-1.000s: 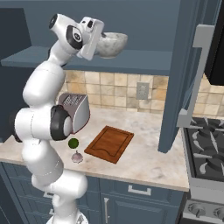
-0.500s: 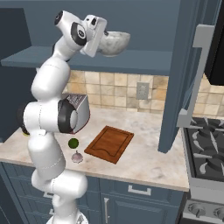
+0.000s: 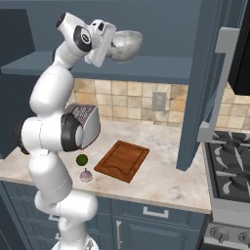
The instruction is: Open the cabinet. Place the bowl and condiment on the counter. Then place the lime and garlic on the cutting board.
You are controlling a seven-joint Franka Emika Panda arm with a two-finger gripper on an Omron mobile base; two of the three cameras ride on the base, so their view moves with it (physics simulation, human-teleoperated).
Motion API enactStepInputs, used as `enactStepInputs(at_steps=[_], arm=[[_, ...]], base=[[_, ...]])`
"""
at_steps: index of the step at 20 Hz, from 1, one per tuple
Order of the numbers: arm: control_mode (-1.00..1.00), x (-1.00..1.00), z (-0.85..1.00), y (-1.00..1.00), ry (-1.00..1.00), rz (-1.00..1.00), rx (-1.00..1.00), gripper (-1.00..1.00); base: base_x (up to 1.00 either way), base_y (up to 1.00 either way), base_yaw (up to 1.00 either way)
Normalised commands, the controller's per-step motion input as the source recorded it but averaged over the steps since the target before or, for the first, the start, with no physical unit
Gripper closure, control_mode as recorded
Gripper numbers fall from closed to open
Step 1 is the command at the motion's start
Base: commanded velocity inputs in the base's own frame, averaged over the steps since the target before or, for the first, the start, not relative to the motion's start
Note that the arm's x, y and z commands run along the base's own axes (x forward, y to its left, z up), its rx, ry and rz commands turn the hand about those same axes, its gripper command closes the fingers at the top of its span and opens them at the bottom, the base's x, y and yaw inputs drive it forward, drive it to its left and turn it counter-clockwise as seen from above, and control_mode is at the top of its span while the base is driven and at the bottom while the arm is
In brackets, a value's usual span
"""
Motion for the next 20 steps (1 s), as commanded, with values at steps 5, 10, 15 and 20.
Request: enactStepInputs(at_steps=[5,10,15,20], arm=[[-1.0,-0.97,0.0,0.43,0.0,0.0,0.0,1.0],[-1.0,-1.0,0.0,0.53,-0.01,0.0,0.0,1.0],[-1.0,-1.0,0.0,0.39,0.0,0.02,0.04,1.0],[-1.0,-1.0,0.0,0.08,0.0,0.09,0.07,1.0]], base=[[0.0,0.0,0.0],[0.0,0.0,0.0],[0.0,0.0,0.0],[0.0,0.0,0.0]])
